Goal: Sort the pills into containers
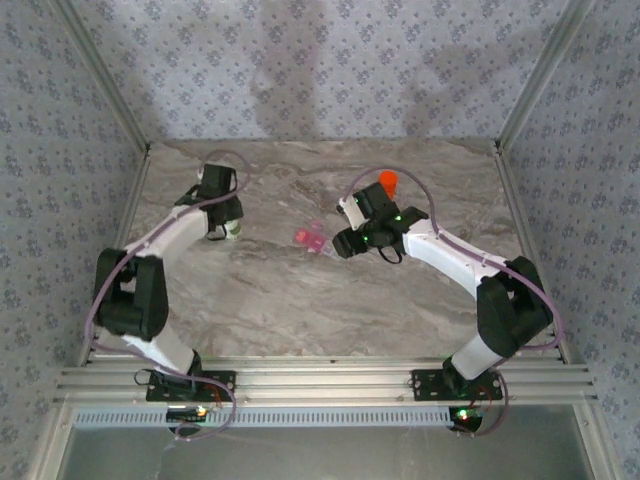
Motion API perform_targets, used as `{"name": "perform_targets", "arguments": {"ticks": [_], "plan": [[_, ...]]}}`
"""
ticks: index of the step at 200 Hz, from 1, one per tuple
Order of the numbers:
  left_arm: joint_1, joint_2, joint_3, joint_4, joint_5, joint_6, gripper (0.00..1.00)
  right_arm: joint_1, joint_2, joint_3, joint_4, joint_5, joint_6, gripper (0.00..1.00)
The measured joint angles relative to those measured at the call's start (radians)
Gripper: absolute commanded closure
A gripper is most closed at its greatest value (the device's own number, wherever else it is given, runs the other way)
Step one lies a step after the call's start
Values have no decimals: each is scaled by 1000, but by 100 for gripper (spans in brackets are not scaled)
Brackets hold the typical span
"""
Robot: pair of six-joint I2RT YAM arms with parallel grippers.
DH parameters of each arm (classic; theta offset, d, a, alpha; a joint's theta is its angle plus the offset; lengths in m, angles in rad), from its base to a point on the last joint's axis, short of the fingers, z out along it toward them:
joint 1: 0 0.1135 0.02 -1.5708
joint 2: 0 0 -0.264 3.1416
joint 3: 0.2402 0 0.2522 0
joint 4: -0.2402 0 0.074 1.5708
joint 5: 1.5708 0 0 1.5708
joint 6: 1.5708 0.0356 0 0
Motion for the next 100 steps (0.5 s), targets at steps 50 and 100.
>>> {"name": "perform_targets", "arguments": {"ticks": [50, 100], "plan": [[-216, -175, -97, -3, 12, 16, 71, 0, -34, 0, -6, 5, 0, 40], [-459, -119, -109, 28, 9, 17, 71, -41, -77, -31, -5, 23, 25, 40]]}}
